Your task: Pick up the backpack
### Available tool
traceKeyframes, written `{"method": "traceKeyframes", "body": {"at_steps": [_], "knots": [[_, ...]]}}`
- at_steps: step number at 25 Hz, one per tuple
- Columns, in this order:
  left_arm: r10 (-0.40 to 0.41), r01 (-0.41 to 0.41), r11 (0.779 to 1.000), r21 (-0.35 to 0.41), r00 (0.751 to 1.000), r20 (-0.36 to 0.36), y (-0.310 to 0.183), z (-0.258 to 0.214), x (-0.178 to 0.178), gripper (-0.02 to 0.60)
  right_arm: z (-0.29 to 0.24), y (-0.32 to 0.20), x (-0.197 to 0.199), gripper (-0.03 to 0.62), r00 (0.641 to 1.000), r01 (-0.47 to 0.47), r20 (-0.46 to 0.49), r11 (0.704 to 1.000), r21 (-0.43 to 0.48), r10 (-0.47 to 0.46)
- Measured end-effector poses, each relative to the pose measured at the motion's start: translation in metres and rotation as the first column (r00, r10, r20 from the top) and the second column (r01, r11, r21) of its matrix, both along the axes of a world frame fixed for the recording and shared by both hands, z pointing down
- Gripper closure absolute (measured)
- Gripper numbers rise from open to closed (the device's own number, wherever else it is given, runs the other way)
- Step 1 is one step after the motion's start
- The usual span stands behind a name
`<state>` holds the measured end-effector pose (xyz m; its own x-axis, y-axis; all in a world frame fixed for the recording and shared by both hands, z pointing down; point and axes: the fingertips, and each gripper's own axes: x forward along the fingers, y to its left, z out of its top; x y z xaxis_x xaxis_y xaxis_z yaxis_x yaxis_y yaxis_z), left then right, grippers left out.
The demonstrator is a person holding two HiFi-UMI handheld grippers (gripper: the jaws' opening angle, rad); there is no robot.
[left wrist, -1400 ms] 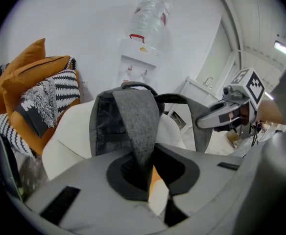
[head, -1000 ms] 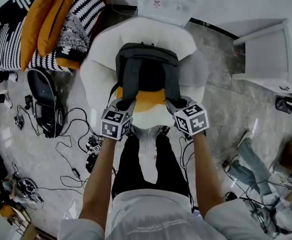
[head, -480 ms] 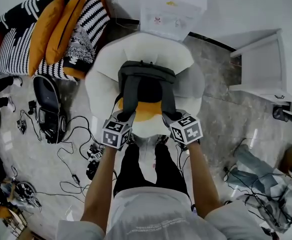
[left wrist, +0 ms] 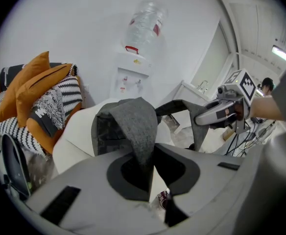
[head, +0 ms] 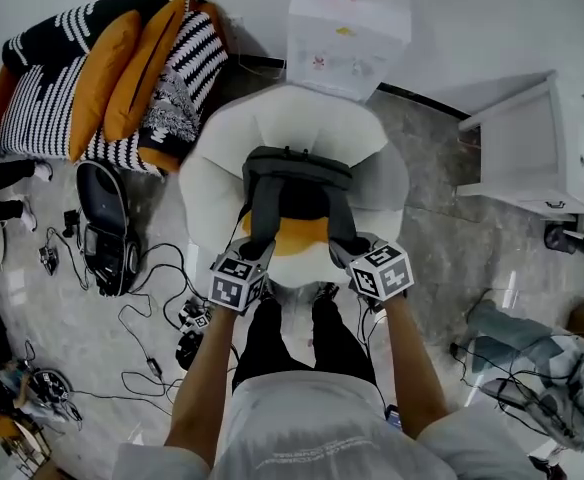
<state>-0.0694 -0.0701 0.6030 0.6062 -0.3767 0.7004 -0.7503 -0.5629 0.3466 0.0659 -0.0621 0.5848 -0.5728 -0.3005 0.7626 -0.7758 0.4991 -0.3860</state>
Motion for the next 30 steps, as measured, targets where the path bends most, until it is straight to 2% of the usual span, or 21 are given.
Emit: {"method": "traceKeyframes", "body": {"at_steps": [19,30], "knots": [[-0.031,0.031,0.999,0.028,0.999,0.007,0.008,-0.042,-0.009,0.535,-0.037,0.004,-0.011,0.559,1.000,-0.007,0.003,0.999,0.036,0.007],[-0.087,0.088,0.990,0.114,0.996,-0.014,-0.014,-0.074,-0.012,0.535,-0.068,-0.021,-0.015,0.559,0.997,-0.039,0.073,0.996,0.085,0.033]]}}
